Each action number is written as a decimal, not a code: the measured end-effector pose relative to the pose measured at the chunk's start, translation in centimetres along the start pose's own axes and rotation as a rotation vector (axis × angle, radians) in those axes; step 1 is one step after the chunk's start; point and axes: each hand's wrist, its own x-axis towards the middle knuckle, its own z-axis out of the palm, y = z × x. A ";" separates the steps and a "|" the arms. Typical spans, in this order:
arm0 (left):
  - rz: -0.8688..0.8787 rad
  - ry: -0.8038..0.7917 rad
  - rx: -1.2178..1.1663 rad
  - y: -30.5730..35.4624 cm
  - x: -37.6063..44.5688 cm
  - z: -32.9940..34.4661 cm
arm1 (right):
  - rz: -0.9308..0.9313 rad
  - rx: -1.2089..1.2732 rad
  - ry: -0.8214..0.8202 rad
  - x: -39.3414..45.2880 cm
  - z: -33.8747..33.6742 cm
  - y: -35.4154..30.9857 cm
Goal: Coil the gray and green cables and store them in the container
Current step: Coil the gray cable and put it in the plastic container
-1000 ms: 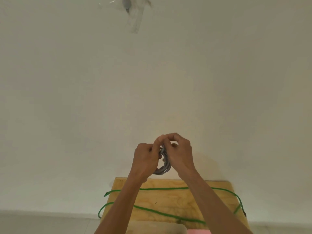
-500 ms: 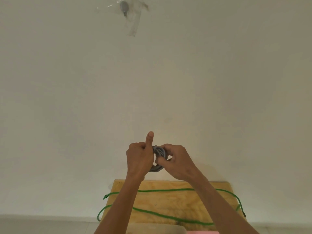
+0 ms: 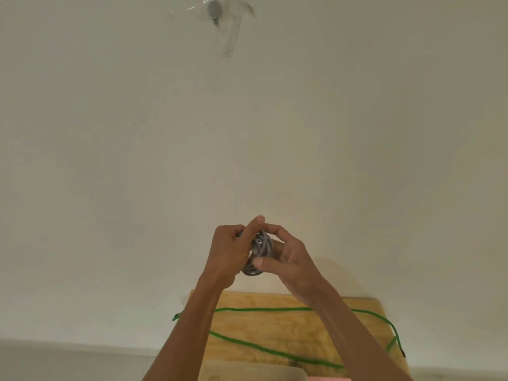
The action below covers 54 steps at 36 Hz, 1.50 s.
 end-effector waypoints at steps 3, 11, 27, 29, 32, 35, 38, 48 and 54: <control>-0.034 0.030 0.027 0.0 0.4 -0.2 | -0.015 -0.128 0.065 -0.1 -0.2 0.0; -0.168 0.083 0.031 0.0 0.7 0.0 | -0.034 -0.049 0.104 -0.2 0.3 0.6; -0.320 0.151 -0.026 -0.4 0.6 0.0 | -0.331 -0.527 0.223 -0.4 1.0 0.9; -0.288 0.188 -0.014 -0.5 0.5 0.1 | -0.453 -0.750 0.281 -0.3 1.1 1.1; -0.185 0.243 0.080 -0.7 0.5 0.2 | -0.553 -0.992 0.326 0.0 1.6 1.0; -0.114 0.272 0.172 -0.5 0.8 0.0 | -0.563 -1.146 0.359 0.0 2.4 1.1; -0.068 0.274 0.225 -0.2 1.0 -0.1 | -0.604 -1.233 0.427 0.0 3.3 1.3; 0.153 0.282 0.474 0.3 1.1 -0.5 | -0.506 -1.248 0.447 0.8 4.1 0.7; 0.185 0.185 0.564 0.1 1.5 -1.7 | -0.485 -1.259 0.293 1.1 3.2 -0.3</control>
